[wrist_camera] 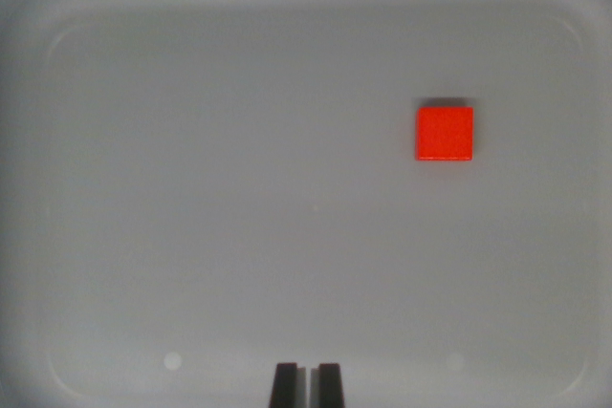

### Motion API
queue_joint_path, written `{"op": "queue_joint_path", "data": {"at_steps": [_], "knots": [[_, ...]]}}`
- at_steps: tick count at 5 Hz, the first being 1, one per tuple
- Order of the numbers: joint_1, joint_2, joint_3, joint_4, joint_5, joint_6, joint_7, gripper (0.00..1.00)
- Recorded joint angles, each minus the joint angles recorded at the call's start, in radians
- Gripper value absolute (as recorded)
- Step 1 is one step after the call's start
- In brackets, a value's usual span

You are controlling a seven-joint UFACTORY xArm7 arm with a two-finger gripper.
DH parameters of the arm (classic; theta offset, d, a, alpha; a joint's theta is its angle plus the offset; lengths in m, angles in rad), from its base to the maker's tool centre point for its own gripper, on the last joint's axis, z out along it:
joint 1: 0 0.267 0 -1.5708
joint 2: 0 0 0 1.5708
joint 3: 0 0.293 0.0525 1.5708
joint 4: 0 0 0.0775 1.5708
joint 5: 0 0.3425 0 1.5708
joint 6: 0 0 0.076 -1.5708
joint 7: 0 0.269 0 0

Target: Reach red block

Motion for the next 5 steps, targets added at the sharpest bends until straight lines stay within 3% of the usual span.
{"op": "queue_joint_path", "data": {"at_steps": [4,5], "knots": [[-0.0031,0.025,-0.003,-0.007,0.0002,-0.028,0.002,0.00],[-0.0058,0.046,-0.006,-0.012,0.0005,-0.053,0.004,0.00]]}}
